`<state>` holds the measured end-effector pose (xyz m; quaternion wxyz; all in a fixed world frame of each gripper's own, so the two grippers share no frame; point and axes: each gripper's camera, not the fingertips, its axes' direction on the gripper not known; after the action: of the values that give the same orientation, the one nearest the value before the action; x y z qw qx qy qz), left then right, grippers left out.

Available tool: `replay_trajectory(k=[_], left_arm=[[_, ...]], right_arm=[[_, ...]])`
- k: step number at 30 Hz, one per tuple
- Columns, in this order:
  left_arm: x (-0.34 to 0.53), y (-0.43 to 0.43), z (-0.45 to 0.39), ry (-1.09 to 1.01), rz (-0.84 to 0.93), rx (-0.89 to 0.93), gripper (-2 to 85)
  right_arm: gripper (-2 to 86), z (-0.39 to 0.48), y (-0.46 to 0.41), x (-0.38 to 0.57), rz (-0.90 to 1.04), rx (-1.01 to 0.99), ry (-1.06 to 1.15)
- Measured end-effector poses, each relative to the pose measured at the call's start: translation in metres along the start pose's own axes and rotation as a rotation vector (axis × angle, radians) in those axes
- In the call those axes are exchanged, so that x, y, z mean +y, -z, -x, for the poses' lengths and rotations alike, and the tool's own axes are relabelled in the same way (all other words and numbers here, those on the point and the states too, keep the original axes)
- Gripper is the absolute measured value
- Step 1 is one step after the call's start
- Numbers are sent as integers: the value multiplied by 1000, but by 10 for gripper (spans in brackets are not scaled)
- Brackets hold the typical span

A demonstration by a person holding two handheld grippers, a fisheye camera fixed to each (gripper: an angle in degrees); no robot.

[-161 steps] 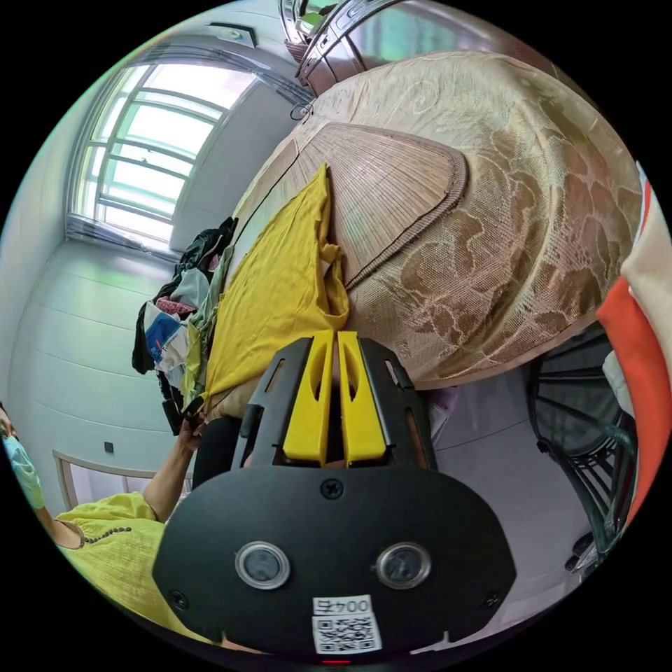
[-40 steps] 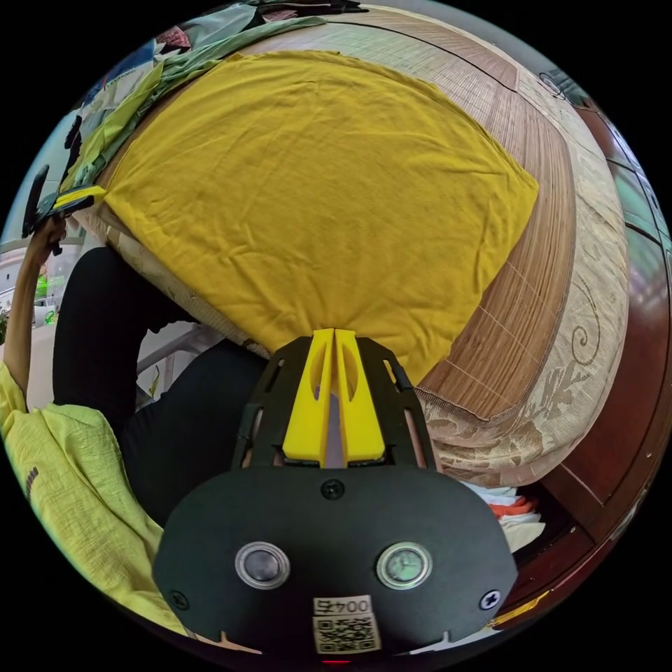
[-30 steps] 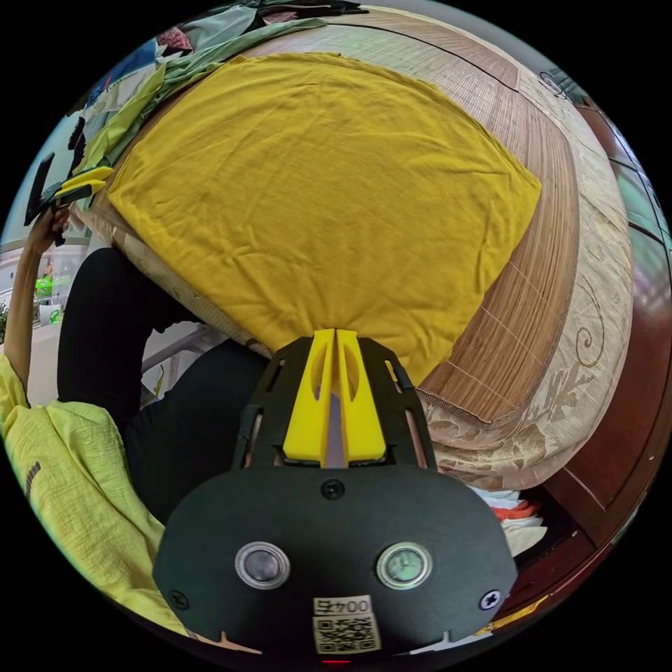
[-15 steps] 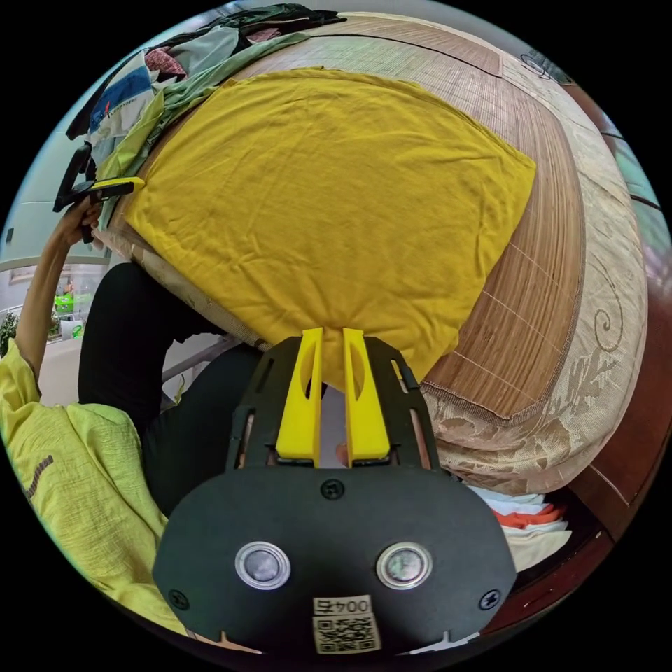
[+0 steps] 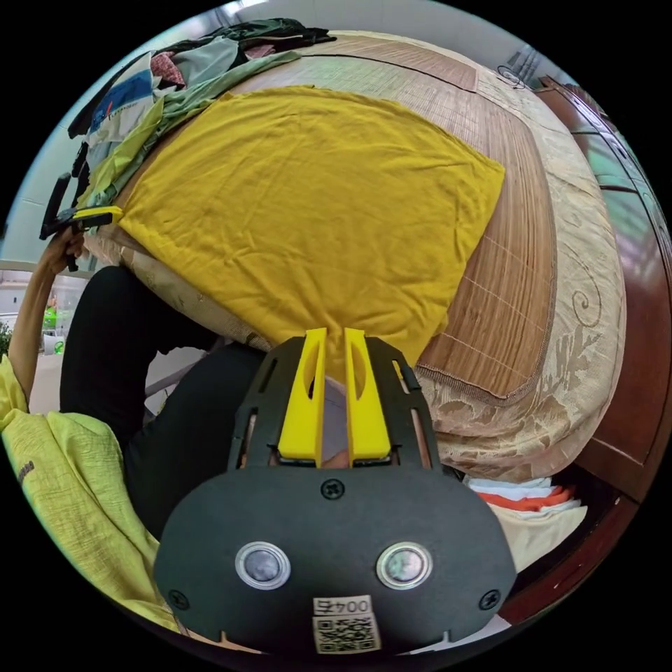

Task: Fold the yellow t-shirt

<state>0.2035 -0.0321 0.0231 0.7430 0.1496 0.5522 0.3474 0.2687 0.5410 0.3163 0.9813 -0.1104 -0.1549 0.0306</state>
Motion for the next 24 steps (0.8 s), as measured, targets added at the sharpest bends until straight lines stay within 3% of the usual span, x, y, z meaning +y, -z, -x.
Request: replay_trajectory(k=[6,11,16,24], left_arm=[[19,35,-26,-103,-80,-36,8],[16,1,-38,-133,21,-81,3],[24,11,-16,-31,-62,35,1],[13,26,-16,-26,-51,20,2]], right_arm=[[77,-70,64,76,-136,-86,-164],[88,-107,87,115,-233,-157,-268],[94,-159,96,150,-351,-452,-426],[108,-220,96,196,-485,-840,-603]])
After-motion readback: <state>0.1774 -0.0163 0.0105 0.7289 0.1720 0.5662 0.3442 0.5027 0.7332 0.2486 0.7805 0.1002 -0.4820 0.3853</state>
